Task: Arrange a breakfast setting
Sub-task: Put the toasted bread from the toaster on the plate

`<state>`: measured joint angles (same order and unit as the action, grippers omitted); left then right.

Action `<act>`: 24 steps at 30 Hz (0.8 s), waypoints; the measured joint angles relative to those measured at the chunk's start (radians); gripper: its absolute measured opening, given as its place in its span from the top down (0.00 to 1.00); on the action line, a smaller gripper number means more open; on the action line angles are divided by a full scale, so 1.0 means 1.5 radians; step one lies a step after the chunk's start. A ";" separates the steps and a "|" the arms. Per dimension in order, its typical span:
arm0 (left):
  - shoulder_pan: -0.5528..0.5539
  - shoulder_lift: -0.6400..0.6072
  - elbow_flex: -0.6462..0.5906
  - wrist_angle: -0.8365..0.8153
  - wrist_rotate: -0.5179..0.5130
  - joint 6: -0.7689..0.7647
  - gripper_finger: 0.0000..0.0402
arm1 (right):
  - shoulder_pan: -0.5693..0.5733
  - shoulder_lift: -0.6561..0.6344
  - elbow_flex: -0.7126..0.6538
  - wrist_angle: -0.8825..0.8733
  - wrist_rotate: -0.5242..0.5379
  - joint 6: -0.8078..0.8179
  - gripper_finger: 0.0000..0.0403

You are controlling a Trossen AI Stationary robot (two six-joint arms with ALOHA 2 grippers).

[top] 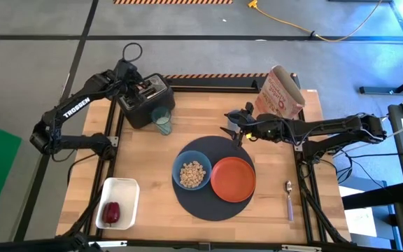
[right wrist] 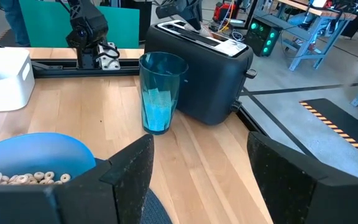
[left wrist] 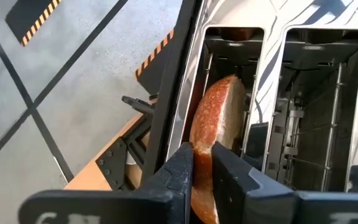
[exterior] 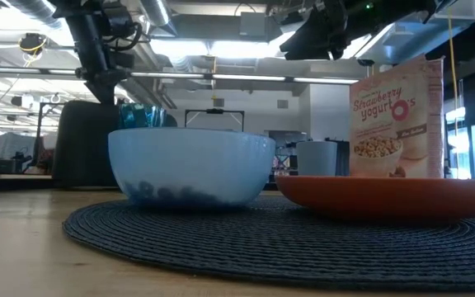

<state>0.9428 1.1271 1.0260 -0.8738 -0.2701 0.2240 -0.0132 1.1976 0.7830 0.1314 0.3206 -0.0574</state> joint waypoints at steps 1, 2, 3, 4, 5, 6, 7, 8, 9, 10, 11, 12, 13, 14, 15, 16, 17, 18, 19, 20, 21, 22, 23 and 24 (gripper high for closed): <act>0.000 -0.002 0.000 0.001 0.000 -0.003 0.90 | 0.000 0.000 0.000 0.000 0.000 0.000 0.38; -0.001 -0.005 0.000 0.002 0.000 -0.005 0.89 | 0.000 0.000 0.000 0.000 0.000 0.000 0.38; -0.003 -0.009 0.003 0.002 -0.001 -0.007 0.89 | 0.000 0.000 0.000 0.000 0.000 0.000 0.38; -0.005 -0.013 0.009 0.001 -0.002 -0.010 0.89 | 0.000 0.000 0.000 0.000 0.000 0.000 0.38; -0.008 -0.019 0.015 0.003 -0.004 -0.015 0.89 | 0.000 0.000 0.000 0.000 0.000 0.000 0.38; -0.011 -0.026 0.022 0.004 -0.004 -0.021 0.89 | 0.000 0.000 0.000 0.000 0.000 0.000 0.38; -0.013 -0.033 0.030 0.004 -0.005 -0.023 0.89 | 0.000 0.000 0.000 0.000 0.000 0.000 0.38; -0.015 -0.041 0.040 0.003 -0.005 -0.024 0.89 | 0.000 0.000 0.000 0.000 0.000 0.000 0.38; -0.017 -0.049 0.050 0.005 -0.005 -0.027 0.89 | 0.000 0.000 0.000 0.000 0.000 0.000 0.38; -0.020 -0.059 0.058 0.007 -0.004 -0.030 0.89 | 0.000 0.000 0.000 0.000 0.000 0.000 0.38; -0.023 -0.069 0.066 0.006 -0.004 -0.037 0.89 | 0.000 0.000 0.000 0.000 0.000 0.000 0.38; -0.027 -0.080 0.074 0.006 -0.003 -0.042 0.89 | 0.000 0.000 0.000 0.000 0.000 0.000 0.38; -0.031 -0.089 0.081 0.006 -0.001 -0.047 0.89 | 0.000 0.000 0.000 0.000 0.000 0.000 0.38; -0.036 -0.099 0.086 0.006 0.007 -0.054 0.89 | 0.000 0.000 0.000 0.000 0.000 0.000 0.38; -0.040 -0.110 0.090 0.006 0.020 -0.061 0.89 | 0.000 0.000 0.000 0.000 0.000 0.000 0.38; -0.044 -0.121 0.093 0.006 0.040 -0.070 0.89 | 0.000 0.000 0.000 0.000 0.000 0.000 0.38; -0.048 -0.131 0.094 0.008 0.062 -0.079 0.89 | 0.000 0.000 0.000 0.000 0.000 0.000 0.38; -0.052 -0.142 0.094 0.009 0.082 -0.089 0.89 | 0.000 0.000 0.000 0.000 0.000 0.000 0.38; -0.056 -0.150 0.094 0.010 0.099 -0.097 0.89 | 0.000 0.000 0.000 0.000 0.000 0.002 0.38; -0.059 -0.157 0.094 0.010 0.114 -0.106 0.89 | 0.000 0.000 0.000 0.000 0.000 0.004 0.38; -0.064 -0.162 0.094 0.010 0.125 -0.113 0.89 | 0.000 0.000 0.000 0.000 0.000 0.007 0.38; -0.069 -0.165 0.094 0.010 0.137 -0.118 0.89 | 0.000 0.000 0.000 0.000 -0.001 0.015 0.38; -0.076 -0.168 0.094 0.010 0.151 -0.126 0.89 | 0.000 0.000 0.000 0.002 -0.008 0.021 0.38; -0.084 -0.170 0.094 0.010 0.165 -0.134 0.89 | 0.000 0.000 0.000 0.006 -0.022 0.030 0.38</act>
<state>0.8169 0.8721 1.1675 -0.8589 -0.0224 0.0237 -0.0132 1.1976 0.7830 0.1403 0.2874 -0.0126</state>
